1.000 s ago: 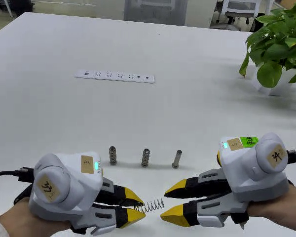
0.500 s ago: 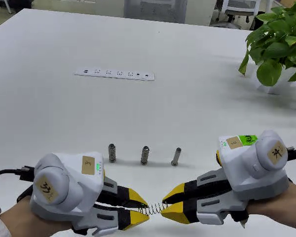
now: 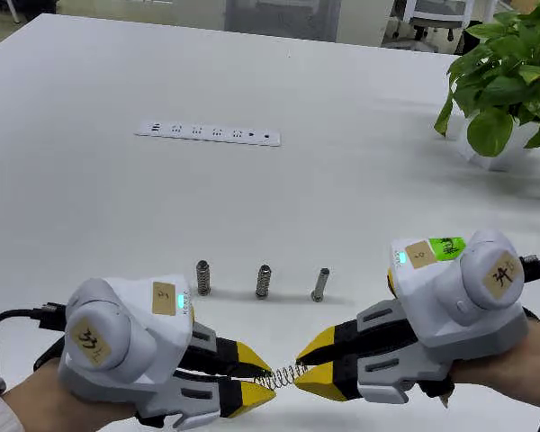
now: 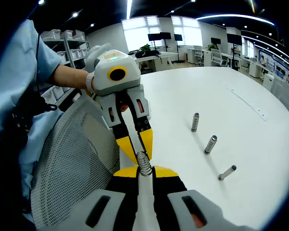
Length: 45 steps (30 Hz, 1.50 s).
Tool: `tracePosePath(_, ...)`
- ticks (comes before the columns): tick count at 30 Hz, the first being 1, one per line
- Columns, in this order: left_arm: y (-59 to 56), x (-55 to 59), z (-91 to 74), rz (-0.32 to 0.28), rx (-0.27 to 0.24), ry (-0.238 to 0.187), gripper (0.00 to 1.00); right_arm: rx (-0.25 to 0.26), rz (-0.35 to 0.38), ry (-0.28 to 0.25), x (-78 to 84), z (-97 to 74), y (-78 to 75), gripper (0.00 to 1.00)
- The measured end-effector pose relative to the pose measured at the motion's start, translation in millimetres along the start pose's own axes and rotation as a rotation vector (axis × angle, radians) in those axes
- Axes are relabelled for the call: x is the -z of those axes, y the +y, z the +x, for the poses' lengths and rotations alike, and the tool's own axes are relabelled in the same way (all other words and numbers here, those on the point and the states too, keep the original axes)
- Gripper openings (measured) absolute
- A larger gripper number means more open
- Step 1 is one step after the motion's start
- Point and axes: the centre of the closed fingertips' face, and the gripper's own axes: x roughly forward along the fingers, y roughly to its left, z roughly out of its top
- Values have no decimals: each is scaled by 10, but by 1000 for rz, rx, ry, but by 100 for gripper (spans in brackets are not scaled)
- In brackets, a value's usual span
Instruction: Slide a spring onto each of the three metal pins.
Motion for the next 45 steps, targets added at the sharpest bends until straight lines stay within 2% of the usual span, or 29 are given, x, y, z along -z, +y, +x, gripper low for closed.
tracePosePath(11,-18,-52,50,-8,1,1,9,26,-133,75,-149,-12,55,12)
tracePosePath(18,-30,-65,64,-13,0,2,9,14,-195,103,-191,0,64,12)
tracePosePath(24,-41,-69,79,-18,0,0,9,-9,-260,148,-215,27,73,12)
tracePosePath(36,-48,-85,74,-19,-8,-15,9,-42,-323,220,-199,6,40,12)
tracePosePath(39,-50,-85,77,-17,-8,-15,9,-49,-312,235,-222,-13,10,22)
tracePosePath(45,-57,-85,114,-14,-4,-14,9,-107,-321,325,-114,5,26,21)
